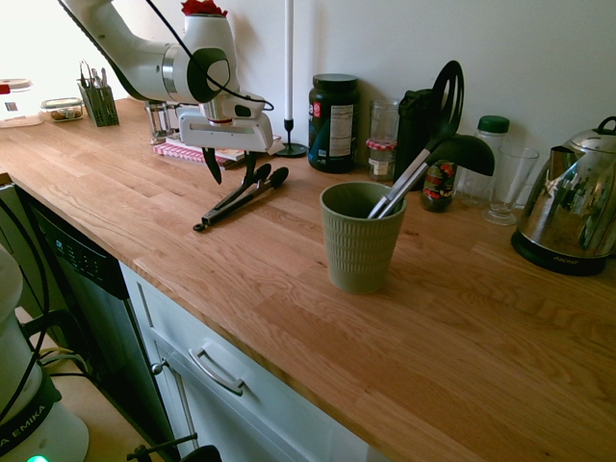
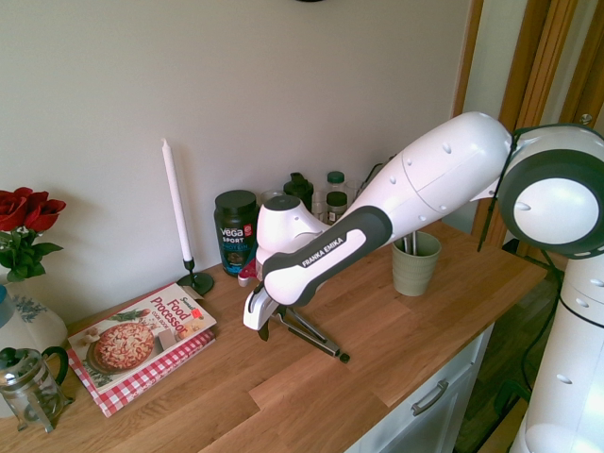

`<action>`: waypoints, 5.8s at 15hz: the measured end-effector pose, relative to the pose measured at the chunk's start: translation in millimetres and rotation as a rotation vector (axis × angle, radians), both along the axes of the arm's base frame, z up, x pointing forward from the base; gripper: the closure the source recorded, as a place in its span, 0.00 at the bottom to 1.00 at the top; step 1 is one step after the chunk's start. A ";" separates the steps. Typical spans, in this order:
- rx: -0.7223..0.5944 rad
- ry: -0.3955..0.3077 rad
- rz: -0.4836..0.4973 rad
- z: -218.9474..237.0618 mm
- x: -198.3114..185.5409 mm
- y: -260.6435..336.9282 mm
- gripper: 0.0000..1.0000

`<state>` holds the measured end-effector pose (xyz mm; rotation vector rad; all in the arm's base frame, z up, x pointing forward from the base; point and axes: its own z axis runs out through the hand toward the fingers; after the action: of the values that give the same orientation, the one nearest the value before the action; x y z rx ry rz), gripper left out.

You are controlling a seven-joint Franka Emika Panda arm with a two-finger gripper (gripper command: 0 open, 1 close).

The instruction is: Put the tongs back in the holder

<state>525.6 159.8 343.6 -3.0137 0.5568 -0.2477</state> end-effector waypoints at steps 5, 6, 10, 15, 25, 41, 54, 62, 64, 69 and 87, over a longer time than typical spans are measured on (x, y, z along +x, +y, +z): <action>-0.008 -0.002 -0.006 -0.2 0.2 -1.1 1.00; -0.010 -0.001 -0.008 -1.0 -0.2 -1.7 1.00; -0.016 0.009 -0.017 -6.3 -2.9 -5.1 1.00; -0.019 0.006 -0.034 -6.7 -3.0 -12.1 1.00; 0.020 -0.114 -0.155 87.2 1.1 -60.6 1.00; 0.032 -0.427 -0.349 373.6 -91.0 -184.4 1.00; -0.116 -0.720 -0.784 279.7 -117.6 -300.4 1.00; -0.266 -0.932 -0.867 216.4 -105.2 -293.0 1.00; -0.271 -0.954 -0.871 211.6 -101.8 -291.8 1.00; -0.288 -0.960 -0.878 183.4 -91.0 -300.8 1.00; -0.245 -0.828 -0.849 103.5 -91.4 -259.9 0.00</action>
<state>434.1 -100.0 447.1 -2.2866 1.6756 -1.5599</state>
